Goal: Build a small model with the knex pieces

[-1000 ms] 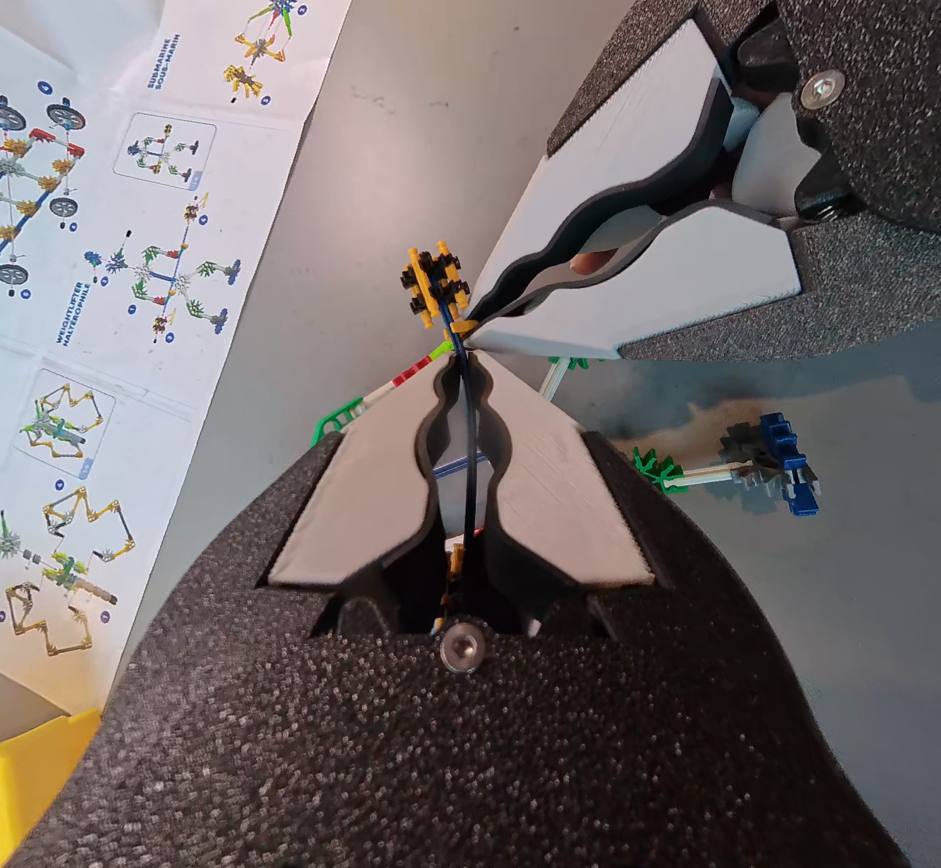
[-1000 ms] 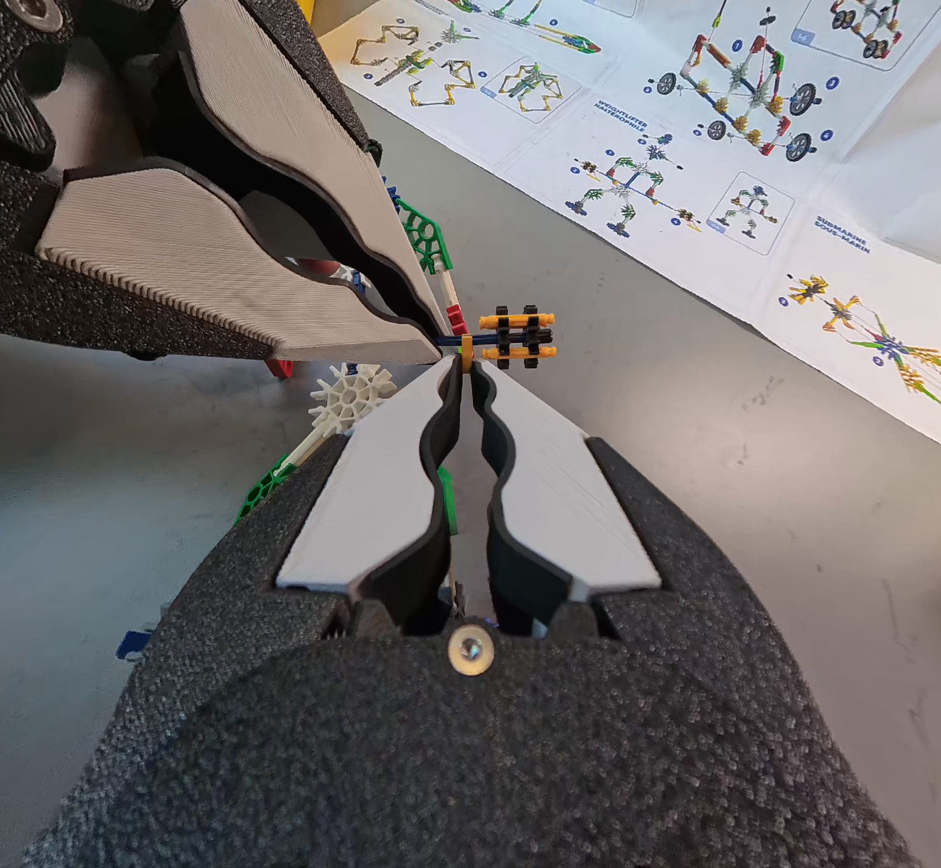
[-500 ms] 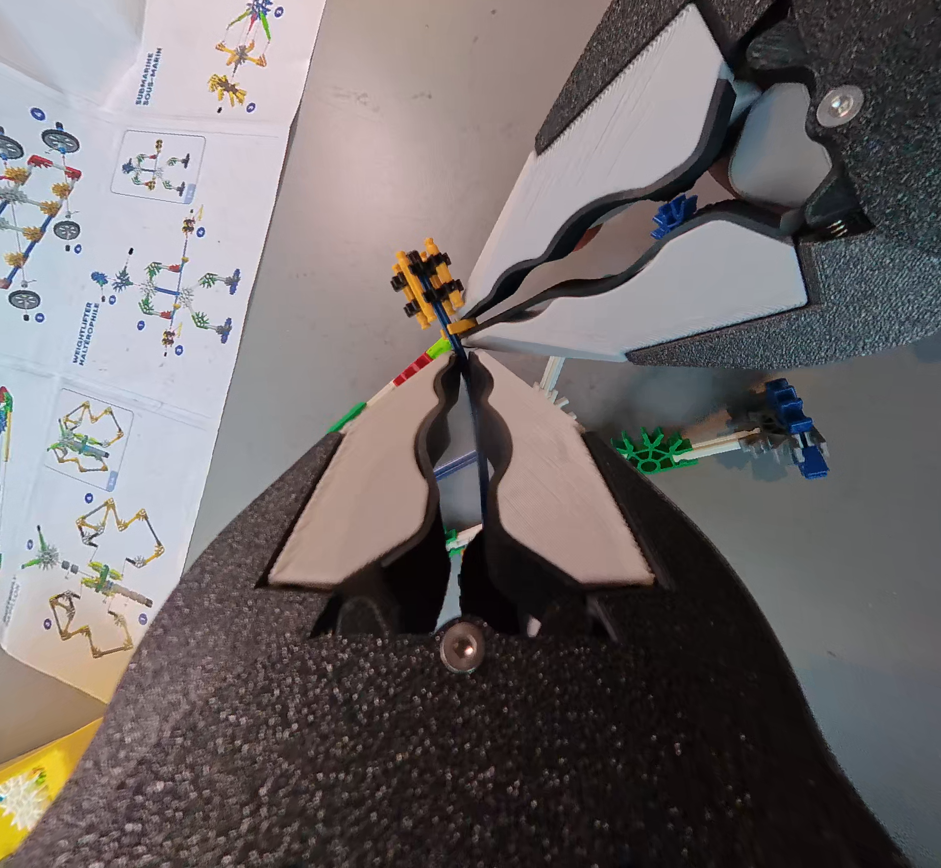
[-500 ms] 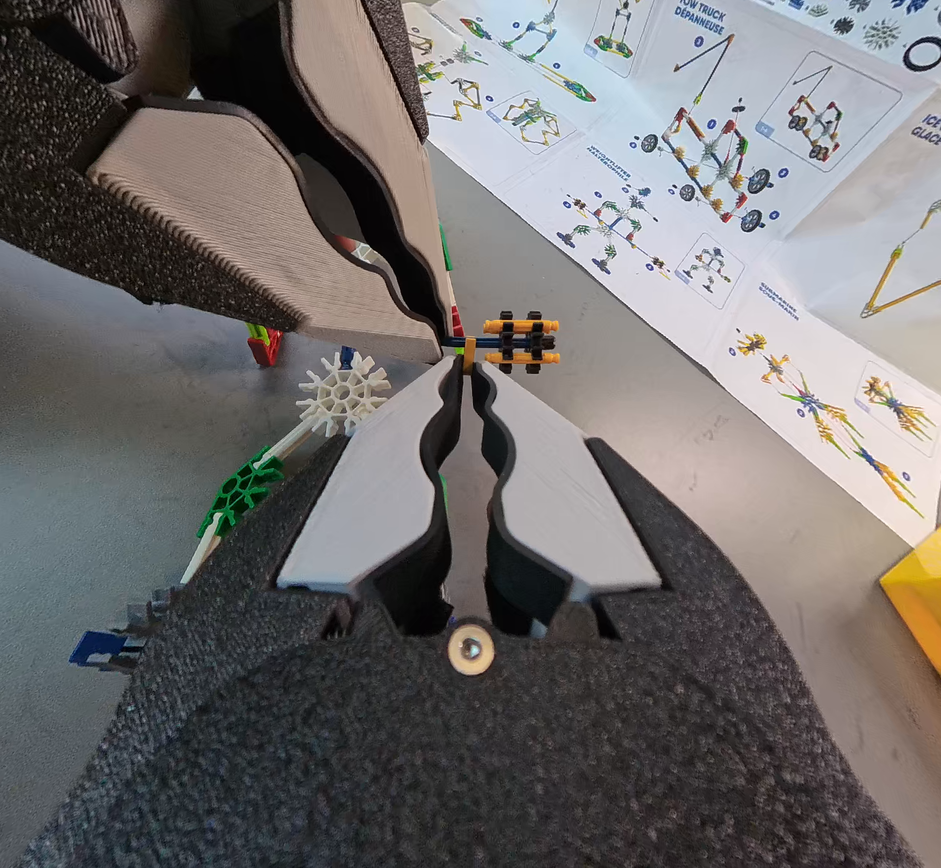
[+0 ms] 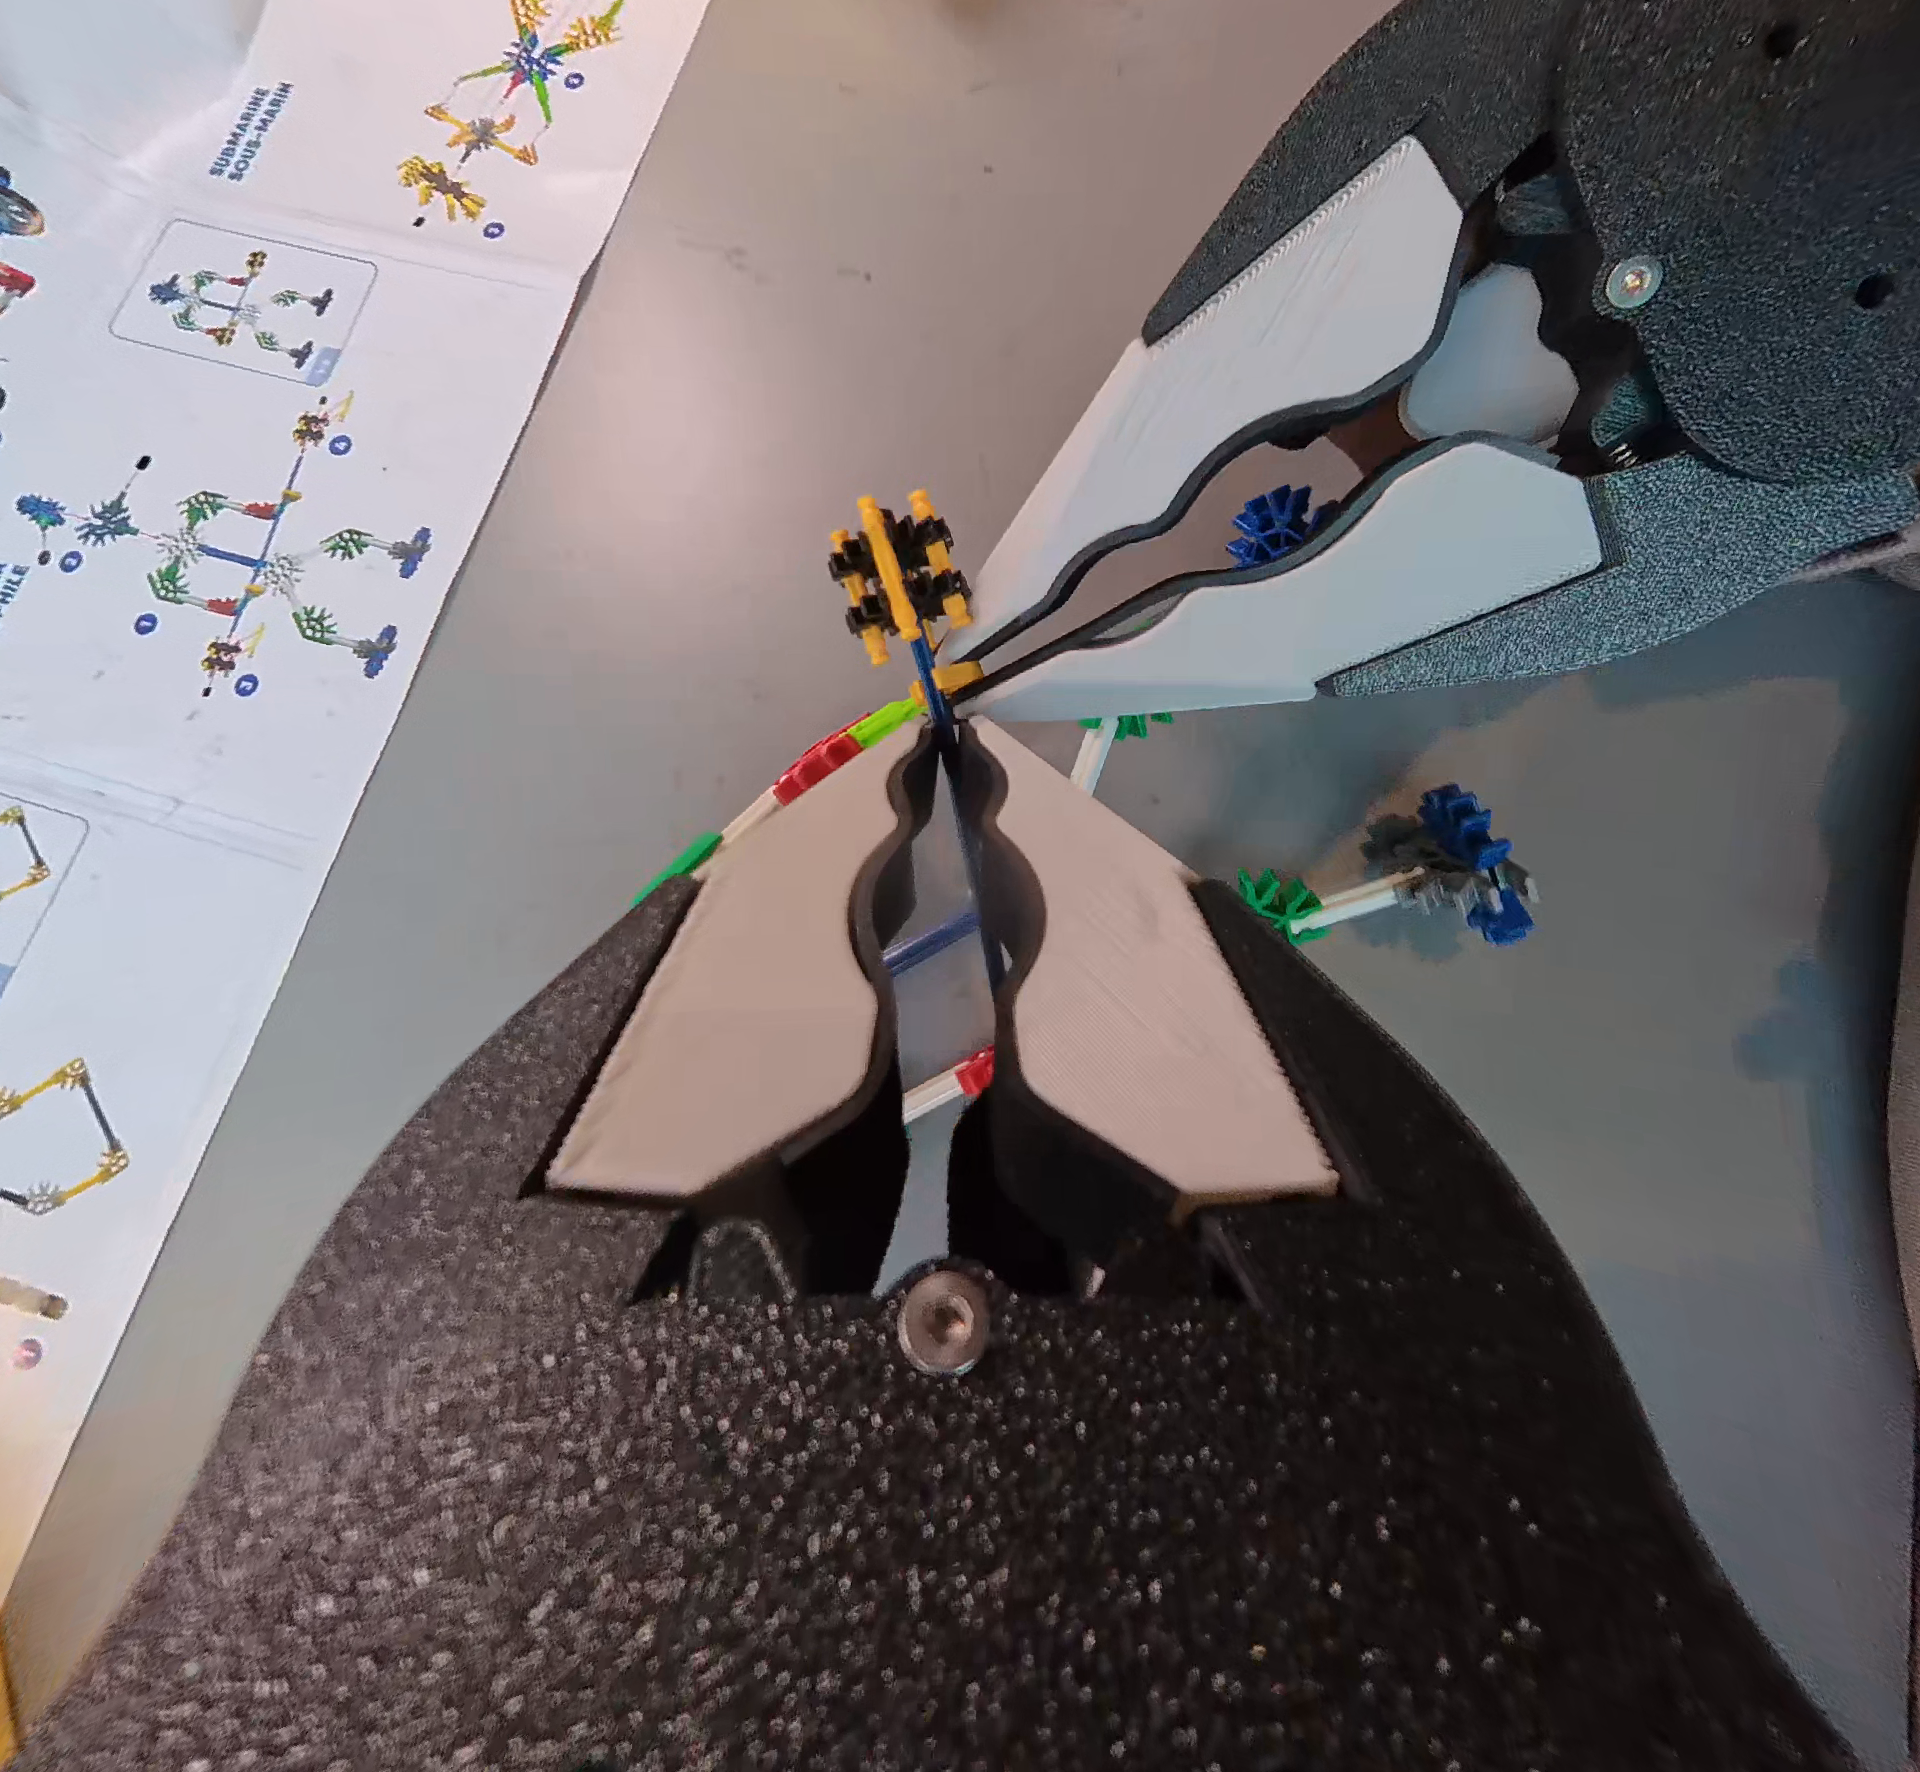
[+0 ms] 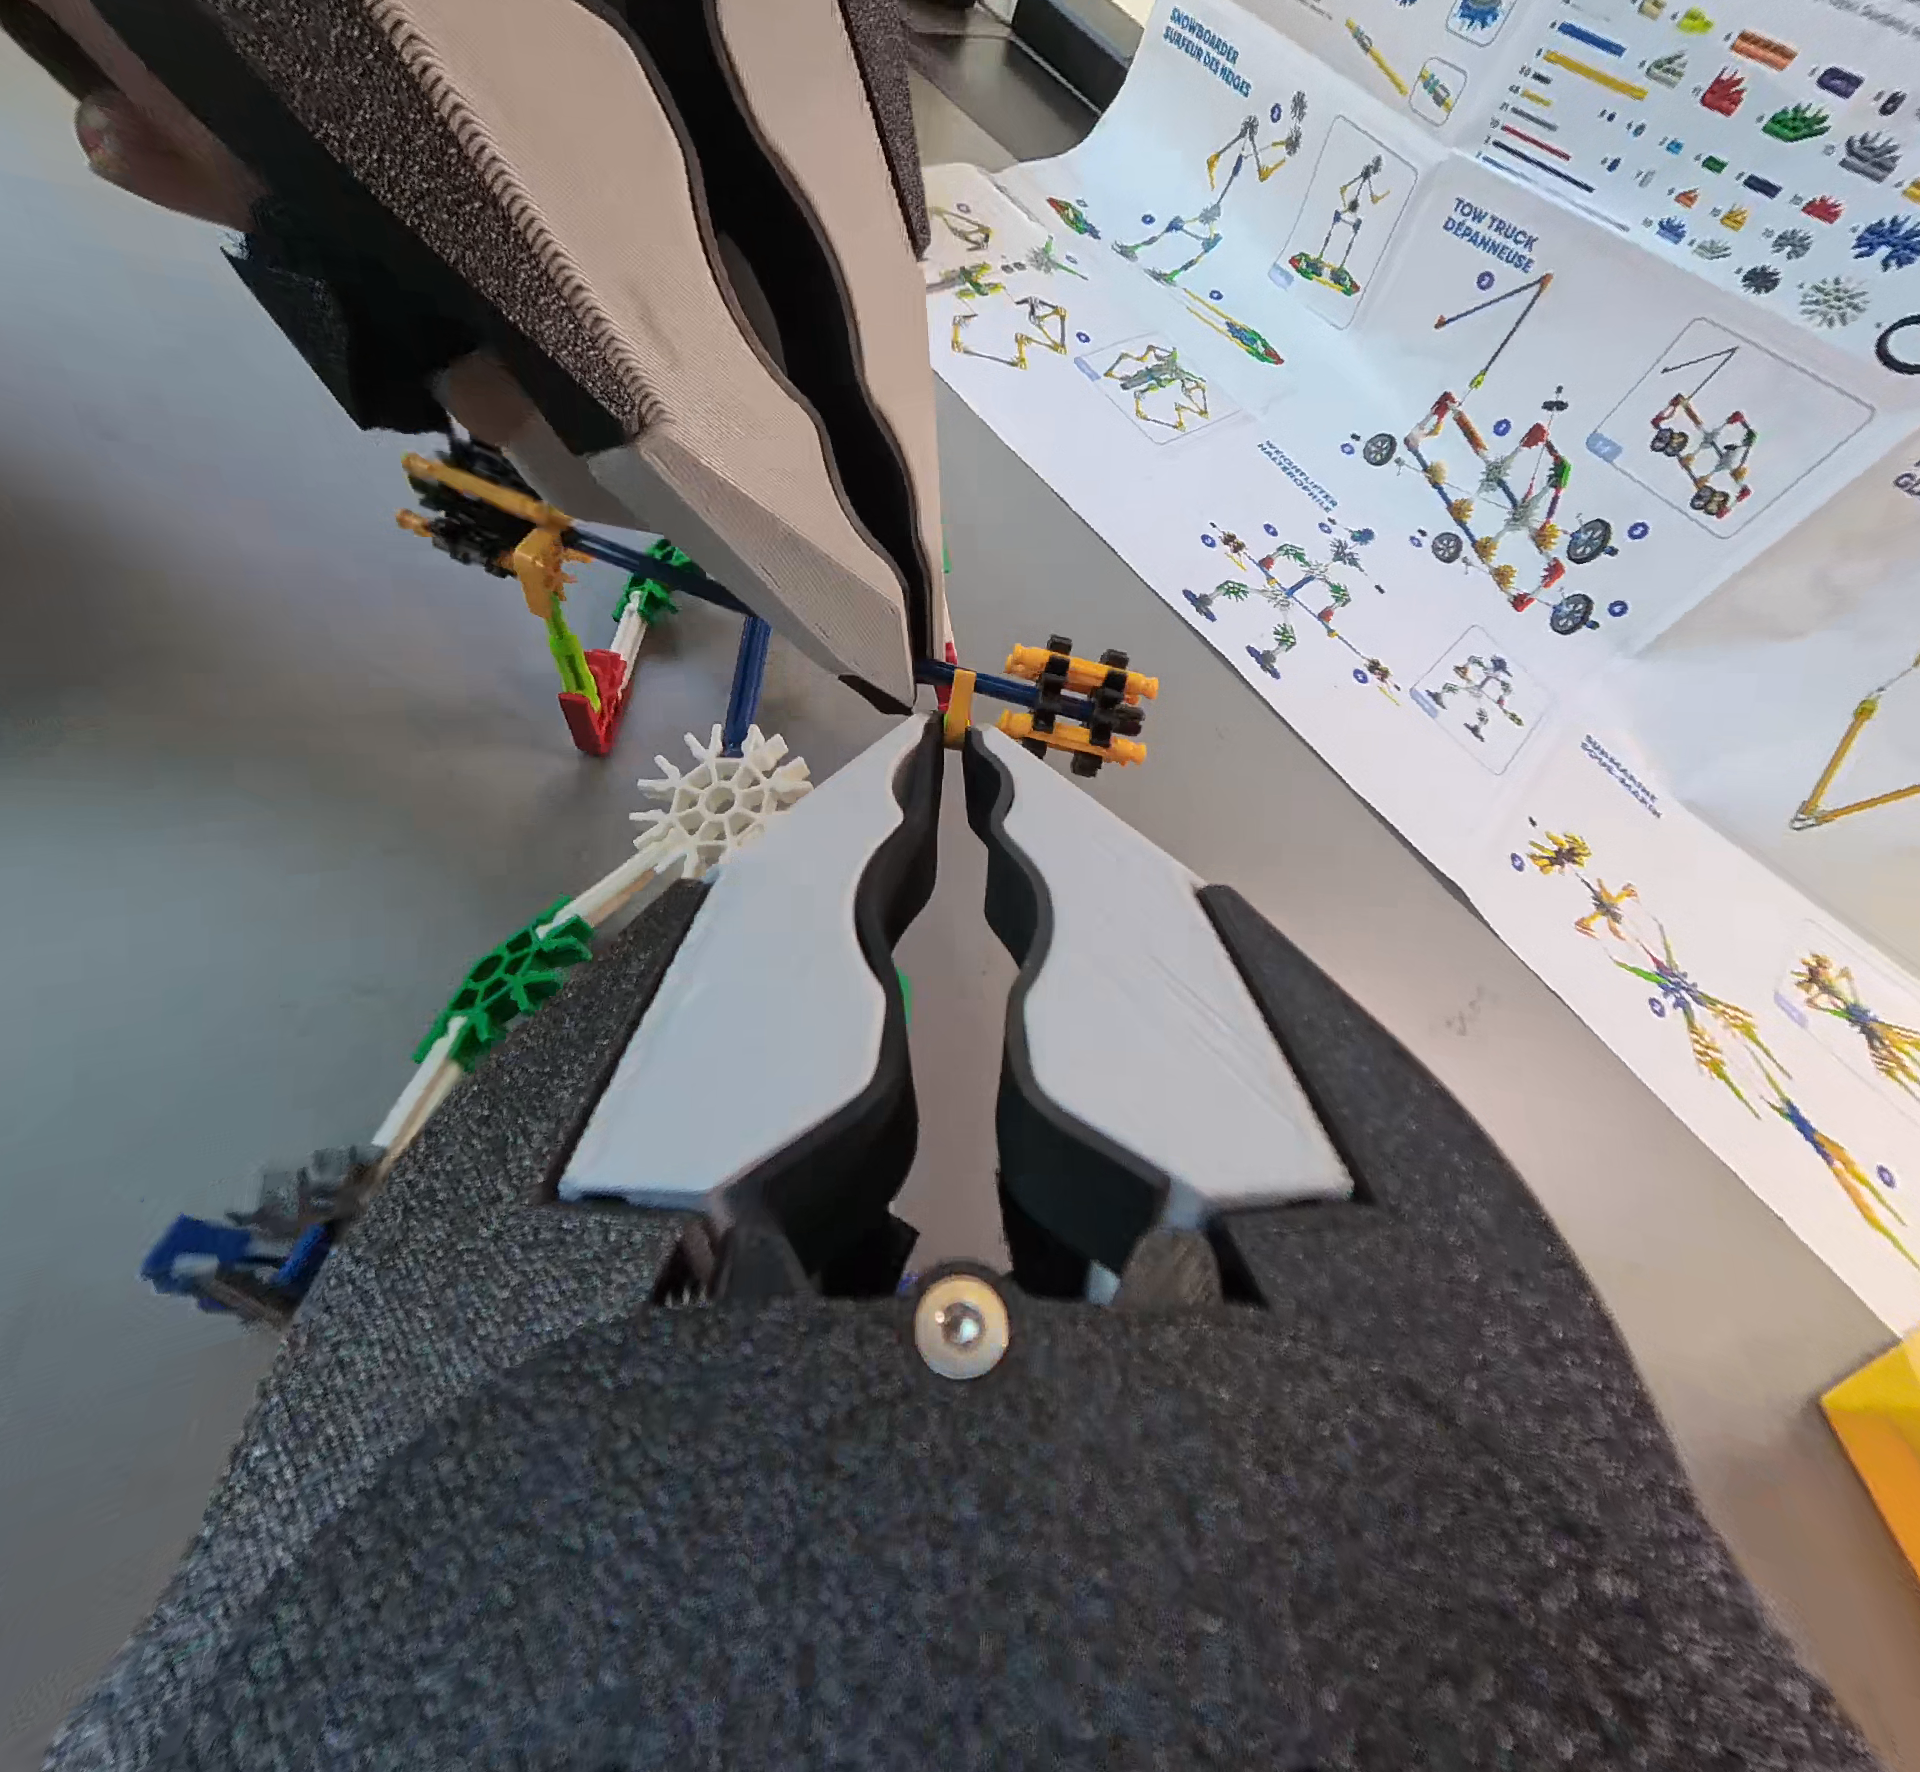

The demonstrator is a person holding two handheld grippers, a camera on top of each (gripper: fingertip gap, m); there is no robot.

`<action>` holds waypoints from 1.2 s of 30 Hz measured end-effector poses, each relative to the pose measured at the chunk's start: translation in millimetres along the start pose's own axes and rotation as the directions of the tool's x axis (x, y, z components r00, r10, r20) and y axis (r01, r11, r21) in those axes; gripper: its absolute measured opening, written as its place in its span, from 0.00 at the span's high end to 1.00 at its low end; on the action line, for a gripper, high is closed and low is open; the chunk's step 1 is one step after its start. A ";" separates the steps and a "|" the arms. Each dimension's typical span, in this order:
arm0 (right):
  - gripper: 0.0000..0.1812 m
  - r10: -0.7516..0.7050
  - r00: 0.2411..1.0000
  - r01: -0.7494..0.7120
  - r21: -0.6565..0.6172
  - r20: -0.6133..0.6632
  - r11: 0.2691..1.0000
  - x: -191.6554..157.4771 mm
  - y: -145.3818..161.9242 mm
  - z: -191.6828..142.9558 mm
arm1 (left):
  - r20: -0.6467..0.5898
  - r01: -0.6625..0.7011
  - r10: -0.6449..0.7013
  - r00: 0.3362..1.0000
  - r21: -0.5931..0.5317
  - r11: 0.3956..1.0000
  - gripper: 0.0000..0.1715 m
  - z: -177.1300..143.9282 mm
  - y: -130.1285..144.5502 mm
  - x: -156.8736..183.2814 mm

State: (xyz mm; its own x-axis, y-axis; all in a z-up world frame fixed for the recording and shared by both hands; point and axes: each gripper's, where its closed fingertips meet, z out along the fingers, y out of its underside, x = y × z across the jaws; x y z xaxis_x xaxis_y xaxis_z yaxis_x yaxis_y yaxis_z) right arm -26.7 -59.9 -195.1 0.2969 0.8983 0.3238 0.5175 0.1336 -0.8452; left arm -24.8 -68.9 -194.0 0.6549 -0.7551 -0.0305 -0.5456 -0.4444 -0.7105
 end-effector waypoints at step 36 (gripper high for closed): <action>1.00 -0.271 0.962 0.273 0.099 -0.036 0.957 -12.0 -10.3 -1.2 | 0.030 -0.284 0.298 0.954 -0.223 0.933 0.99 -5.6 12.3 10.0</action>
State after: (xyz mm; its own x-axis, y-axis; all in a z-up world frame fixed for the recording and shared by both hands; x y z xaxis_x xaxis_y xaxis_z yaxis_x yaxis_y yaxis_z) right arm -34.6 -72.5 -189.8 0.1745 0.8130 0.5555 0.4967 0.4145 -0.7626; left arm -27.8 -84.6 -199.0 0.4780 -0.8383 -0.2624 -0.8114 -0.3070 -0.4974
